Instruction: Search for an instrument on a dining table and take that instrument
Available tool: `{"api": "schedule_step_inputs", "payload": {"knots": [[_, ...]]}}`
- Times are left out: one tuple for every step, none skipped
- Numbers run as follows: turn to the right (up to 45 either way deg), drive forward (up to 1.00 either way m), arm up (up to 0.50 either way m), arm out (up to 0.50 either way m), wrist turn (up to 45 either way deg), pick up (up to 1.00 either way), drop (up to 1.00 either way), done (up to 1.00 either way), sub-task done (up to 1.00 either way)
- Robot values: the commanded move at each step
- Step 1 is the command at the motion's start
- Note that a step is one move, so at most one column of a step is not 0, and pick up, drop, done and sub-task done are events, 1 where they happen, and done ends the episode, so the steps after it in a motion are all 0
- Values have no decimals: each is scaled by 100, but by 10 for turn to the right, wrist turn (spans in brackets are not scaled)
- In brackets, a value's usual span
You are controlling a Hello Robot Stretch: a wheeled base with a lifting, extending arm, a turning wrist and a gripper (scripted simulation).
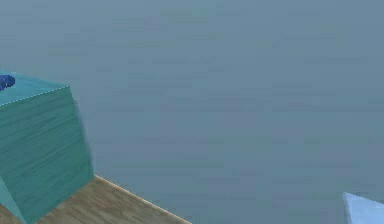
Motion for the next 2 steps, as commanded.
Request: {"api": "schedule_step_inputs", "payload": {"knots": [[0,0,10,0,0,0,0,0,0],[0,0,0,0,0,0,0,100,0]]}}
